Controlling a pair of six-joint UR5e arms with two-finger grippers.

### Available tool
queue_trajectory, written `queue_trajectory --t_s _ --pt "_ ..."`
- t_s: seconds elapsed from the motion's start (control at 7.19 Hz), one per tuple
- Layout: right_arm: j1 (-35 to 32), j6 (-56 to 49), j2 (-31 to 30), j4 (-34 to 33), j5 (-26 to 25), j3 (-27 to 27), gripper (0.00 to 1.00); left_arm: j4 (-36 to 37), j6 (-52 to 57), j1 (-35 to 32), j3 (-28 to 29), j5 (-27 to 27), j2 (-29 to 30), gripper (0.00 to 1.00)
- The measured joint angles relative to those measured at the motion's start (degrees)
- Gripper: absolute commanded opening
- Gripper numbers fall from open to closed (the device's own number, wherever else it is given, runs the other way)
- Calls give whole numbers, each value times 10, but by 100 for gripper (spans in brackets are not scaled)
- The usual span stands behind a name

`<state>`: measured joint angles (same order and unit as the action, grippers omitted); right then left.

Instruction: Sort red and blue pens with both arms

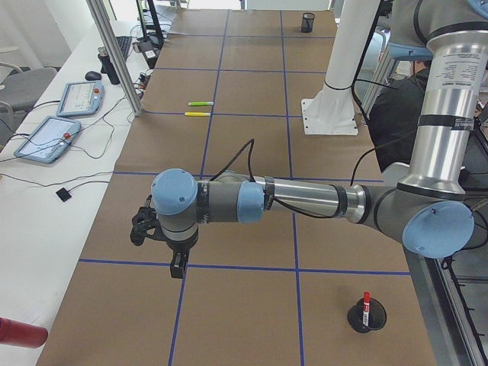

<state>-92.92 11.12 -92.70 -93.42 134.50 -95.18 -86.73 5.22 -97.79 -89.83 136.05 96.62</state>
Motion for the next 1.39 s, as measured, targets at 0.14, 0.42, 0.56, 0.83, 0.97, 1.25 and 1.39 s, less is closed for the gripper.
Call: queue_trajectory --t_s 0.14,0.42,0.56,0.83,0.97,1.25,1.39 --pt "13 10 1 1 0 -1 100 -26 -34 25 0 0 -2 100" --pt "45 56 3 11 2 -10 100 -57 -62 60 1 -1 -8 100" --pt "59 67 3 26 2 -12 100 -62 -66 68 0 -1 -9 100" --pt "75 73 8 42 2 -11 100 -73 -82 72 1 -1 -13 100" --pt "77 80 10 50 1 -9 100 -82 -93 73 1 -2 -17 100" --pt "78 107 12 78 -6 -5 100 -88 -104 73 1 -3 -23 100" --pt "78 113 12 87 -8 -4 100 -89 -103 73 3 -3 -24 100"
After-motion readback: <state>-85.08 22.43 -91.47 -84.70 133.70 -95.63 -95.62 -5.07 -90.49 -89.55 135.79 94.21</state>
